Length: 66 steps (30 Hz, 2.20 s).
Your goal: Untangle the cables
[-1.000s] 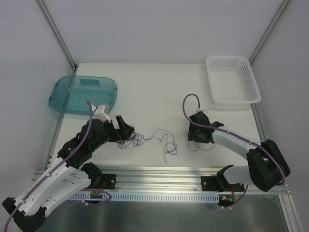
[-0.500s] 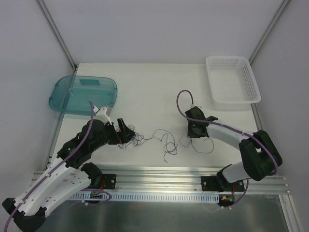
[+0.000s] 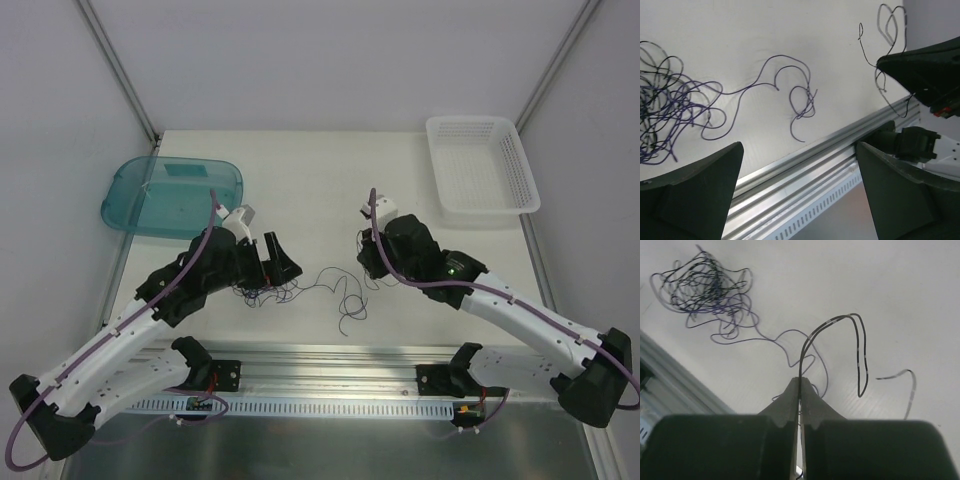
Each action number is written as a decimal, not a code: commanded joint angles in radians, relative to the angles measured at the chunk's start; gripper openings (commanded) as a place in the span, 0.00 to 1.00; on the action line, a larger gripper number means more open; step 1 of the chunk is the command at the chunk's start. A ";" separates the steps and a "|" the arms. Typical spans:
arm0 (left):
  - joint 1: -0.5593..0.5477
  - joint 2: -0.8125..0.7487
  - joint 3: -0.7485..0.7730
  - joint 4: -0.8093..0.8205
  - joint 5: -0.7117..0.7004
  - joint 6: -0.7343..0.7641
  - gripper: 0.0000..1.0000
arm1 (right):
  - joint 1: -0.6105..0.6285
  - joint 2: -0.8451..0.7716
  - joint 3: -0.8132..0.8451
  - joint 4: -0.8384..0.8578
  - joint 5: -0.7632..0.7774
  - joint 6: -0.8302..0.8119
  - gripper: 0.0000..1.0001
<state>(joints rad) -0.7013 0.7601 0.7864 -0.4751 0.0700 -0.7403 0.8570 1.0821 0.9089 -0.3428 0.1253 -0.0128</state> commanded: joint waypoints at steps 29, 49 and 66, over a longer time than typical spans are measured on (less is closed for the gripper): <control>-0.198 0.249 0.085 0.366 -0.187 -0.265 0.17 | 0.221 -0.005 -0.030 0.289 -0.092 -0.067 0.01; -0.081 0.258 0.234 0.354 -0.270 0.038 0.00 | 0.223 -0.249 -0.039 0.070 -0.020 -0.084 0.99; 0.632 0.330 0.456 0.302 -0.236 0.289 0.00 | 0.223 -0.528 -0.185 -0.101 0.074 0.010 0.97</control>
<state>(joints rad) -0.1398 1.0554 1.1847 -0.1757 -0.1493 -0.5274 1.0771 0.5770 0.7296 -0.4454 0.2028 -0.0319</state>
